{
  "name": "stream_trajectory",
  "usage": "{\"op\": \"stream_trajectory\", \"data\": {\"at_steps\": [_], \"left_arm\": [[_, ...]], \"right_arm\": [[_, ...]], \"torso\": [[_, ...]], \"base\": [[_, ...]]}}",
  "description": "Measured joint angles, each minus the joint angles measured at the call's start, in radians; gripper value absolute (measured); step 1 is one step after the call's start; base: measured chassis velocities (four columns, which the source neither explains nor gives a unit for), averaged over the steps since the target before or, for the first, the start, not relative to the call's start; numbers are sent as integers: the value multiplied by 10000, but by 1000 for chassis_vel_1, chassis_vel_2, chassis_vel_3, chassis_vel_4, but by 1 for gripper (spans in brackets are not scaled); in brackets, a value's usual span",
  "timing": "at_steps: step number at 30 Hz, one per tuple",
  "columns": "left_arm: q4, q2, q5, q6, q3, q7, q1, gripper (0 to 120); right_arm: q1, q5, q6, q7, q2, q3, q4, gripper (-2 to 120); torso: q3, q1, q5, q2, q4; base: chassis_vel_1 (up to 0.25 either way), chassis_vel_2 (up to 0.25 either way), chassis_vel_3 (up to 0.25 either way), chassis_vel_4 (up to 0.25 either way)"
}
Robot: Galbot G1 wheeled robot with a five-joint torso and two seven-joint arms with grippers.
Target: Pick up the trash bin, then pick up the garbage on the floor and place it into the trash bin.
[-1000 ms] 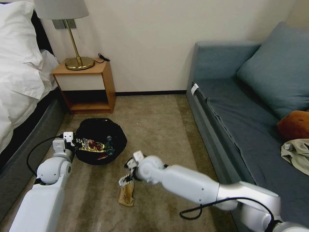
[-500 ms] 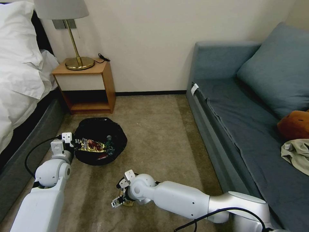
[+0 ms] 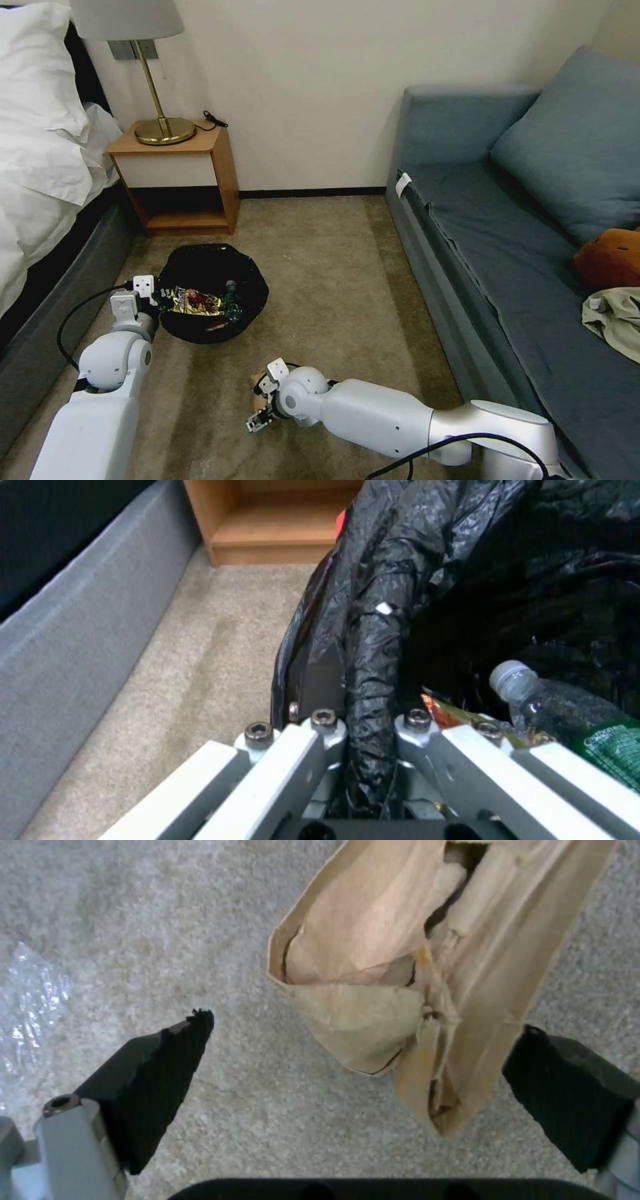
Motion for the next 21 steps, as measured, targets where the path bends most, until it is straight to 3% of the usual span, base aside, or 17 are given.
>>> {"op": "stream_trajectory", "data": {"at_steps": [13, 14, 18, 20, 21], "left_arm": [[68, 9, -15, -61, 9, 33, -8, 2], [109, 40, -34, -85, 7, 35, -28, 2], [153, 66, -54, -101, 7, 40, -53, 2], [221, 76, -63, -131, 33, 50, -82, 2], [221, 76, -63, -131, 33, 50, -82, 2]], "right_arm": [[-9, -52, 77, -11, -19, -87, 18, 96], [-27, -58, 73, -55, 12, -88, -64, 88], [-36, -81, 70, -109, 70, -86, -168, 82], [-38, -83, 44, -171, 95, -80, -203, 68], [-38, -83, 44, -171, 95, -80, -203, 68]], "torso": [[0, 0, 0, 0, 0], [0, 0, 0, 0, 0], [0, 0, 0, 0, 0], [0, 0, 0, 0, 0], [0, 0, 0, 0, 0]], "base": [[0, 0, 0, 0], [0, 0, 0, 0], [0, 0, 0, 0], [0, 0, 0, 0], [0, 0, 0, 0]]}}
